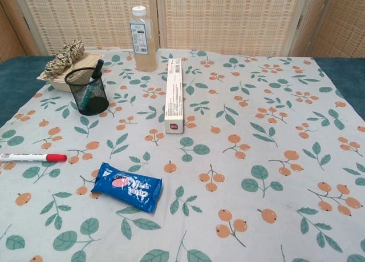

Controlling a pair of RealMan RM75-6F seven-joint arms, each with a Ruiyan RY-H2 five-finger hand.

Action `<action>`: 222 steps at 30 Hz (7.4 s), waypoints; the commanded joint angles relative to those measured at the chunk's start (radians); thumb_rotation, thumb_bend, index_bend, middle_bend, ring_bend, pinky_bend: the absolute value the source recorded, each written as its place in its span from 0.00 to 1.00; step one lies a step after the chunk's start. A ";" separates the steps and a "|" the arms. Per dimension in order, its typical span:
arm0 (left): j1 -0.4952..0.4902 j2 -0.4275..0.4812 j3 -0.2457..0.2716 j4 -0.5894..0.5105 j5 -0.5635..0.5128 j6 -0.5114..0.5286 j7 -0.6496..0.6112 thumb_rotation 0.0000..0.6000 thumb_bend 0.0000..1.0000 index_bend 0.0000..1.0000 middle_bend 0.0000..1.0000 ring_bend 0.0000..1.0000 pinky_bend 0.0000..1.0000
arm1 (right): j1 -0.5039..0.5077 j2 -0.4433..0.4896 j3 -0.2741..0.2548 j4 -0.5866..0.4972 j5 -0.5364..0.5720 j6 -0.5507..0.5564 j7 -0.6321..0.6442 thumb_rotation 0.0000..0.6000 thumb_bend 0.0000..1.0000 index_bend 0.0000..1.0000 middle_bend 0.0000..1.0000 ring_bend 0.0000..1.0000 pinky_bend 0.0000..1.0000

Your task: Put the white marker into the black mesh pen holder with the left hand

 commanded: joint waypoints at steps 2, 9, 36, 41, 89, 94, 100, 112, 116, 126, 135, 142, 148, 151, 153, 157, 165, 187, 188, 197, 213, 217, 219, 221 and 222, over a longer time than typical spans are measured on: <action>0.001 0.000 0.000 0.000 0.002 0.002 0.000 1.00 0.42 0.10 0.02 0.00 0.14 | -0.001 0.001 -0.001 -0.001 -0.003 0.003 0.000 1.00 0.00 0.25 0.09 0.05 0.00; 0.003 0.003 0.000 -0.007 0.011 0.014 0.002 1.00 0.42 0.10 0.02 0.00 0.14 | -0.004 0.003 -0.003 -0.005 -0.013 0.013 0.000 1.00 0.00 0.25 0.09 0.05 0.00; -0.044 -0.084 0.004 -0.166 0.037 -0.019 0.220 1.00 0.42 0.10 0.04 0.00 0.14 | -0.010 0.011 -0.007 -0.009 -0.028 0.024 0.018 1.00 0.00 0.25 0.09 0.05 0.00; -0.093 -0.172 0.003 -0.209 0.004 -0.089 0.360 1.00 0.42 0.10 0.04 0.00 0.14 | -0.013 0.018 -0.002 -0.001 -0.020 0.030 0.044 1.00 0.00 0.25 0.09 0.05 0.00; -0.233 -0.469 -0.040 0.093 -0.369 -0.222 0.592 1.00 0.42 0.32 0.29 0.05 0.15 | -0.009 0.030 0.005 0.022 0.000 0.012 0.112 1.00 0.00 0.26 0.09 0.05 0.00; -0.235 -0.483 -0.036 0.110 -0.358 -0.201 0.589 1.00 0.42 0.37 0.34 0.07 0.15 | -0.009 0.030 0.008 0.024 0.004 0.011 0.118 1.00 0.00 0.26 0.09 0.05 0.00; -0.234 -0.493 -0.028 0.125 -0.348 -0.185 0.589 1.00 0.42 0.41 0.37 0.09 0.16 | -0.011 0.032 0.007 0.021 -0.001 0.017 0.121 1.00 0.00 0.26 0.09 0.05 0.00; -0.246 -0.537 -0.026 0.171 -0.335 -0.174 0.592 1.00 0.42 0.35 0.32 0.08 0.17 | -0.010 0.040 0.011 0.018 -0.002 0.020 0.138 1.00 0.00 0.28 0.09 0.05 0.00; -0.249 -0.561 -0.030 0.211 -0.336 -0.177 0.582 1.00 0.42 0.36 0.36 0.10 0.17 | -0.007 0.040 0.013 0.018 -0.001 0.015 0.139 1.00 0.00 0.30 0.09 0.05 0.00; -0.248 -0.587 -0.025 0.256 -0.348 -0.186 0.594 1.00 0.42 0.36 0.36 0.08 0.17 | -0.008 0.041 0.016 0.018 0.006 0.017 0.140 1.00 0.00 0.30 0.09 0.05 0.00; -0.248 -0.600 -0.029 0.278 -0.339 -0.171 0.601 1.00 0.42 0.47 0.45 0.13 0.18 | -0.006 0.045 0.015 0.015 0.008 0.010 0.143 1.00 0.00 0.30 0.09 0.05 0.00; -0.247 -0.602 -0.031 0.284 -0.339 -0.170 0.607 1.00 0.42 0.50 0.49 0.17 0.19 | -0.005 0.044 0.017 0.016 0.013 0.007 0.143 1.00 0.00 0.30 0.09 0.05 0.00; -0.246 -0.601 -0.030 0.284 -0.318 -0.156 0.602 1.00 0.42 0.50 0.50 0.17 0.19 | -0.003 0.043 0.018 0.016 0.018 0.002 0.139 1.00 0.00 0.31 0.09 0.05 0.00; -0.245 -0.594 -0.030 0.270 -0.293 -0.134 0.597 1.00 0.42 0.50 0.50 0.17 0.19 | -0.003 0.043 0.019 0.017 0.018 0.004 0.141 1.00 0.00 0.31 0.09 0.05 0.00; -0.245 -0.585 -0.031 0.254 -0.275 -0.118 0.595 1.00 0.42 0.49 0.50 0.17 0.19 | -0.003 0.043 0.019 0.018 0.016 0.005 0.142 1.00 0.00 0.31 0.09 0.05 0.00; -0.248 -0.538 -0.047 0.174 -0.199 -0.071 0.524 1.00 0.42 0.48 0.51 0.18 0.20 | -0.002 0.041 0.019 0.024 0.011 0.004 0.155 1.00 0.00 0.31 0.09 0.05 0.00; -0.268 -0.326 -0.188 -0.041 -0.152 -0.146 0.043 1.00 0.42 0.48 0.51 0.18 0.21 | -0.001 0.040 0.014 0.036 -0.020 0.018 0.195 1.00 0.00 0.30 0.09 0.05 0.00; -0.537 -0.098 -0.426 0.121 -0.325 -0.705 -0.725 1.00 0.42 0.51 0.52 0.18 0.20 | -0.005 0.036 0.016 0.017 -0.007 0.025 0.143 1.00 0.00 0.30 0.09 0.05 0.00; -0.552 -0.113 -0.423 0.148 -0.328 -0.718 -0.733 1.00 0.42 0.51 0.52 0.18 0.21 | -0.005 0.036 0.016 0.017 -0.005 0.025 0.140 1.00 0.00 0.30 0.09 0.05 0.00; -0.633 -0.213 -0.381 0.358 -0.309 -0.784 -0.789 1.00 0.42 0.51 0.51 0.18 0.20 | -0.003 0.030 0.025 0.022 0.027 0.009 0.122 1.00 0.00 0.30 0.09 0.05 0.00; -0.674 -0.290 -0.322 0.527 -0.262 -0.818 -0.870 1.00 0.42 0.43 0.41 0.11 0.19 | 0.003 0.026 0.027 0.021 0.041 -0.008 0.112 1.00 0.00 0.30 0.09 0.05 0.00; -0.681 -0.277 -0.312 0.529 -0.252 -0.843 -0.888 1.00 0.42 0.15 0.10 0.00 0.14 | 0.002 0.027 0.026 0.020 0.039 -0.007 0.112 1.00 0.00 0.30 0.09 0.05 0.00; -0.683 -0.278 -0.310 0.535 -0.250 -0.842 -0.893 1.00 0.42 0.03 0.01 0.00 0.11 | 0.001 0.028 0.026 0.017 0.035 -0.003 0.113 1.00 0.00 0.30 0.09 0.05 0.00; -0.682 -0.280 -0.308 0.542 -0.250 -0.833 -0.889 1.00 0.42 0.00 0.00 0.00 0.09 | -0.001 0.029 0.026 0.017 0.033 0.001 0.114 1.00 0.00 0.30 0.09 0.05 0.00; -0.680 -0.284 -0.309 0.547 -0.254 -0.819 -0.882 1.00 0.42 0.00 0.00 0.00 0.08 | -0.002 0.029 0.026 0.016 0.032 0.002 0.115 1.00 0.00 0.30 0.09 0.05 0.00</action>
